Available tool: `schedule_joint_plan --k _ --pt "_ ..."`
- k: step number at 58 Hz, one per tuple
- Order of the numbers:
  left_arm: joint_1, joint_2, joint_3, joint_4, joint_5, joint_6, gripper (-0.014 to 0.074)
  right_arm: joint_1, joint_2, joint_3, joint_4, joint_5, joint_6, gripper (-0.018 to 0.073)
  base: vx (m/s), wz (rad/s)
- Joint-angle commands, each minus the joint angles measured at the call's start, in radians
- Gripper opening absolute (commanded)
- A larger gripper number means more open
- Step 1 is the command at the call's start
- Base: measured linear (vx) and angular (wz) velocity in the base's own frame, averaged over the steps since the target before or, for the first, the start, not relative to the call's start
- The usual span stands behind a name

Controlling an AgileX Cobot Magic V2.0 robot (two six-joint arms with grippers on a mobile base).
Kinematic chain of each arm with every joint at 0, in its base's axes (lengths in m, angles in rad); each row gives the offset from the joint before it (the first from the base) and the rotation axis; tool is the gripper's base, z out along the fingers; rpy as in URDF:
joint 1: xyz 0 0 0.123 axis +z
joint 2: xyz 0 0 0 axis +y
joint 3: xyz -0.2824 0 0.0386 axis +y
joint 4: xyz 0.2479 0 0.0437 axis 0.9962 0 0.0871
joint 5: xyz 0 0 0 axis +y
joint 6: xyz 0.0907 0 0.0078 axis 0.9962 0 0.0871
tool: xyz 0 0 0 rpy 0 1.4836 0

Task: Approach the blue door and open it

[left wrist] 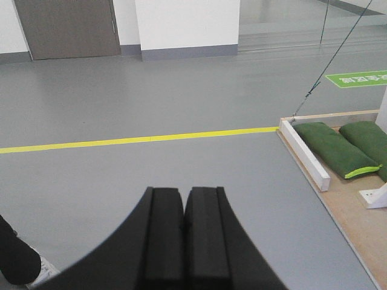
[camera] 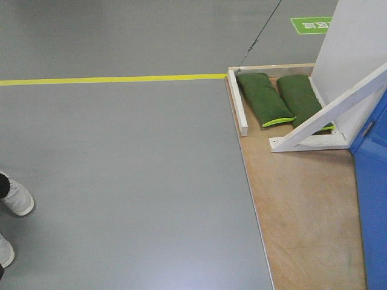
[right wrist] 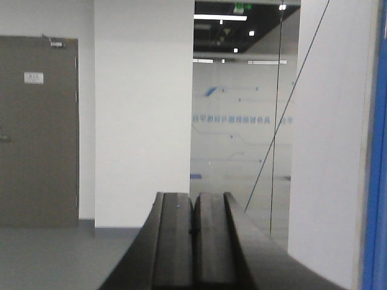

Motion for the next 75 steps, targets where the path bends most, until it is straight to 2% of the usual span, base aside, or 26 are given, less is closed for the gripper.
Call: schedule_joint_plan --k 1,13,19,23,35,40,45,49,54,58,75 --pt "-0.007 -0.012 -0.026 -0.002 -0.085 -0.007 0.0073 -0.005 0.023 -0.029 -0.008 -0.151 -0.002 0.0012 0.00 0.00" --pt "-0.007 -0.012 -0.026 -0.002 -0.085 -0.007 0.0073 -0.006 0.023 -0.029 -0.022 -0.192 -0.002 0.0012 0.00 0.00" --pt "-0.007 -0.012 -0.026 -0.002 -0.085 -0.007 0.0073 -0.006 0.023 -0.029 0.058 -0.192 -0.002 0.0012 0.00 0.00" --pt "-0.007 -0.012 -0.026 -0.002 -0.085 -0.007 0.0073 -0.006 0.023 -0.029 0.204 -0.192 -0.002 0.0012 0.00 0.00" --pt "-0.007 -0.012 -0.026 -0.002 -0.085 -0.007 0.0073 -0.006 0.023 -0.029 0.731 -0.192 -0.002 0.0012 0.00 0.00" --pt "-0.007 -0.012 -0.026 -0.002 -0.085 -0.007 0.0073 -0.007 0.023 -0.029 0.875 -0.195 -0.002 0.0012 0.00 0.00" --pt "-0.007 -0.012 -0.026 -0.002 -0.085 -0.007 0.0073 -0.022 0.023 -0.029 0.950 -0.200 -0.002 0.0012 0.00 0.00" --pt "-0.007 -0.012 -0.026 -0.002 -0.085 -0.007 0.0073 -0.079 0.023 -0.030 0.991 -0.202 -0.002 0.0012 0.00 0.00" --pt "-0.007 -0.012 -0.026 -0.002 -0.085 -0.007 0.0073 -0.161 0.023 -0.030 0.995 -0.205 -0.002 0.0012 0.00 0.00" --pt "-0.007 -0.012 -0.026 -0.002 -0.085 -0.007 0.0073 -0.262 0.023 -0.030 1.020 -0.203 -0.002 0.0012 0.00 0.00" --pt "-0.007 -0.012 -0.026 -0.002 -0.085 -0.007 0.0073 -0.641 0.023 -0.030 1.355 -0.205 -0.002 0.0012 0.00 0.00"
